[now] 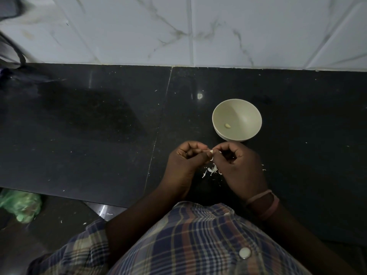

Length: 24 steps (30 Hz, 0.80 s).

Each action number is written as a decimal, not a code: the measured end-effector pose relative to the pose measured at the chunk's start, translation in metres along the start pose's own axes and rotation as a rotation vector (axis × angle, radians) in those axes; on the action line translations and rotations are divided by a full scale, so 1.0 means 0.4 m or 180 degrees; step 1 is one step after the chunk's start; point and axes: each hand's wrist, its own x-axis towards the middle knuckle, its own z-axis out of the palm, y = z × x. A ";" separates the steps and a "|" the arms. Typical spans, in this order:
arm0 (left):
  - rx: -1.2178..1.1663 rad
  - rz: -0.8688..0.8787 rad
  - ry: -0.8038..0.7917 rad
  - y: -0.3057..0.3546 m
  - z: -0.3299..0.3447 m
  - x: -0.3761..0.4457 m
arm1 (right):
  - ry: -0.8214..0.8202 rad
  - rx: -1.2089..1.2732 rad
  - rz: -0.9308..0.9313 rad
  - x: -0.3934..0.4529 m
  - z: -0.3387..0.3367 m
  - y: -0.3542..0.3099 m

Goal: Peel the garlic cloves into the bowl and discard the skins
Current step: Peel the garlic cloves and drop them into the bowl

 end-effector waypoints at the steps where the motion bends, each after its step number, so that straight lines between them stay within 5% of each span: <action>1: 0.0121 0.0046 0.0011 0.002 0.001 -0.001 | -0.0012 -0.0064 -0.0028 0.000 -0.001 0.001; 13: 0.0253 -0.0028 0.0038 0.002 0.001 -0.012 | -0.0136 -0.0073 0.0229 0.002 0.010 0.009; 20: -0.0789 -0.0630 -0.0039 0.003 0.003 -0.003 | -0.0165 0.1283 0.1120 0.013 0.019 0.002; 24: -0.1243 -0.0883 -0.0031 0.005 -0.003 0.001 | -0.0026 0.1069 0.1062 0.016 0.009 0.010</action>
